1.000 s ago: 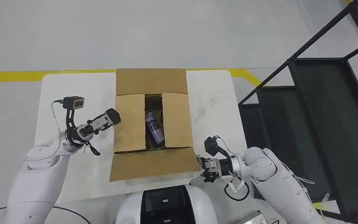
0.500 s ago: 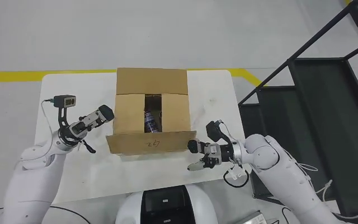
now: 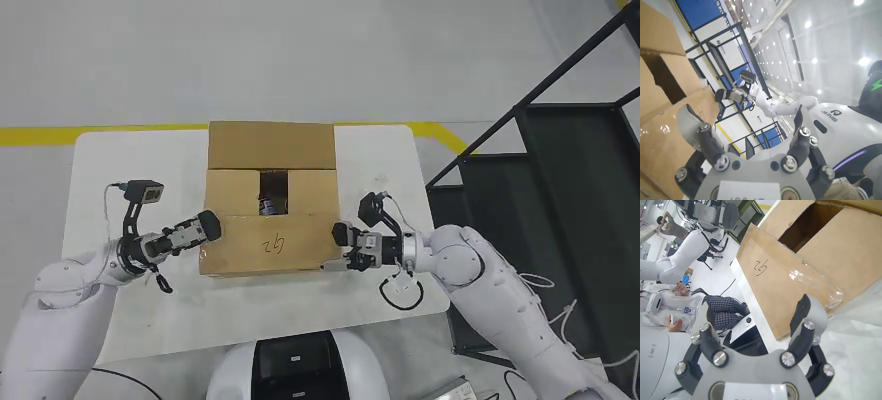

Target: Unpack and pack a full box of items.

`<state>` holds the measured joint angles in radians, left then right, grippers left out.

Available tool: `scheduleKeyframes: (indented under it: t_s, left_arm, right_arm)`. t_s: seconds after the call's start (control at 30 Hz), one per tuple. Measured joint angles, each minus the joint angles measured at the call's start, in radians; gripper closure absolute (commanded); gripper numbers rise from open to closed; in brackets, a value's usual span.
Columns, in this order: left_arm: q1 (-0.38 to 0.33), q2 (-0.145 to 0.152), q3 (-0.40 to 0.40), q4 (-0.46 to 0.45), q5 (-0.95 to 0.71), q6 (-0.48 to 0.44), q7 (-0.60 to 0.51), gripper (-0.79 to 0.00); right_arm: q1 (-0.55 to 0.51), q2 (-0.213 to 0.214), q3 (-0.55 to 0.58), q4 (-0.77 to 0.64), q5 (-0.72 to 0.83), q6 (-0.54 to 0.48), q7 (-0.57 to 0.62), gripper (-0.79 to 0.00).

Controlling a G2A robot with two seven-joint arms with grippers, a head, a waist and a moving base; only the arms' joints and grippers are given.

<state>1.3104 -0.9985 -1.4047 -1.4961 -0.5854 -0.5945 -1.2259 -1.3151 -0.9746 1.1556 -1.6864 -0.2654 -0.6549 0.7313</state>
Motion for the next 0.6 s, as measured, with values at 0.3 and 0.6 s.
scheduleKeyframes:
  t_s: [0.3, 0.6]
  left_arm:
    - [-0.053, -0.006, 0.094, 0.071, 0.112, -0.004, 0.005, -0.785]
    - [-0.028, 0.002, 0.079, 0.053, 0.124, -0.015, 0.016, -0.785]
  right_arm:
    - [0.100, -0.002, 0.046, 0.063, 0.014, 0.003, -0.049, -0.785]
    - [0.338, -0.044, -0.051, 0.321, -0.002, 0.037, -0.107, -0.785]
